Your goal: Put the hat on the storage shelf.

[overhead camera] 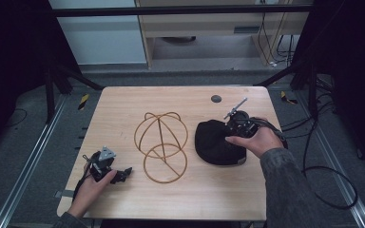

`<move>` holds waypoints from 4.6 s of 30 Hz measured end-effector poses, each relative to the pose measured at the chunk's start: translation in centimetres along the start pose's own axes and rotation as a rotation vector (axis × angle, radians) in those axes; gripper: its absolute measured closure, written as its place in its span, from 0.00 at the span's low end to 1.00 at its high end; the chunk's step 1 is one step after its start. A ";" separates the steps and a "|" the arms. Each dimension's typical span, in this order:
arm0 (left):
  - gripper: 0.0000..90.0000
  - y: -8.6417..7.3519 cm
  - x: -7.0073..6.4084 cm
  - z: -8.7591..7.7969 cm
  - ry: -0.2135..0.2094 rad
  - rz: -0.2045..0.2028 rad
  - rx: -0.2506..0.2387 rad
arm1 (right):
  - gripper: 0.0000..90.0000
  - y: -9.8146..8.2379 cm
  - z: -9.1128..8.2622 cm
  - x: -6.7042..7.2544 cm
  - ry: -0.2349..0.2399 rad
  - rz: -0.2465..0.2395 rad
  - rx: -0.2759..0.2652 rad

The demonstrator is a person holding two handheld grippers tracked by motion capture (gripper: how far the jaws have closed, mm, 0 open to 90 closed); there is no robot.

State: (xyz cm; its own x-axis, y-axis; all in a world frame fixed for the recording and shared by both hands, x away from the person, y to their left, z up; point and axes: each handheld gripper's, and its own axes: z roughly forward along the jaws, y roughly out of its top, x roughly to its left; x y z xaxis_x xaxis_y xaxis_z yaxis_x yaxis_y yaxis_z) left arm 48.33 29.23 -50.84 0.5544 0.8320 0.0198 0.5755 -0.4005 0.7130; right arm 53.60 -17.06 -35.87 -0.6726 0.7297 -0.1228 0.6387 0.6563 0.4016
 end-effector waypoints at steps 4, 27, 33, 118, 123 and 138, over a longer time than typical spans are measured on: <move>0.00 0.0 0.0 0.0 0.000 0.000 0.001 | 0.32 1.0 0.2 -0.1 0.009 -0.005 -0.007; 0.00 0.1 -0.1 0.1 -0.005 0.005 0.003 | 0.51 4.7 4.6 -0.8 0.020 -0.044 0.086; 0.00 0.1 -0.2 0.0 -0.006 0.008 0.001 | 0.78 4.7 5.3 -1.1 0.026 -0.082 0.096; 0.00 0.0 -0.4 0.0 -0.010 0.008 0.003 | 0.85 4.6 -17.2 3.9 0.058 -0.162 -0.361; 0.00 0.0 -0.4 0.0 -0.010 0.008 0.003 | 0.85 4.9 -17.7 4.3 0.080 -0.170 -0.379; 0.00 0.0 -0.4 0.0 -0.010 0.009 0.003 | 0.85 6.6 -18.3 5.5 0.117 -0.207 -0.403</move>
State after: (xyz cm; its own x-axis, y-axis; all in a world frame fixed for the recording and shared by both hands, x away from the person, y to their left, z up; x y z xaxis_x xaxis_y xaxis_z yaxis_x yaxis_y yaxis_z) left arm 48.09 28.86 -50.82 0.5656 0.8244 0.0192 0.5722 -0.4091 0.7108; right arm 47.25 -12.21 -17.35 -0.8229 0.5496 -0.1441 0.3058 0.6422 0.7029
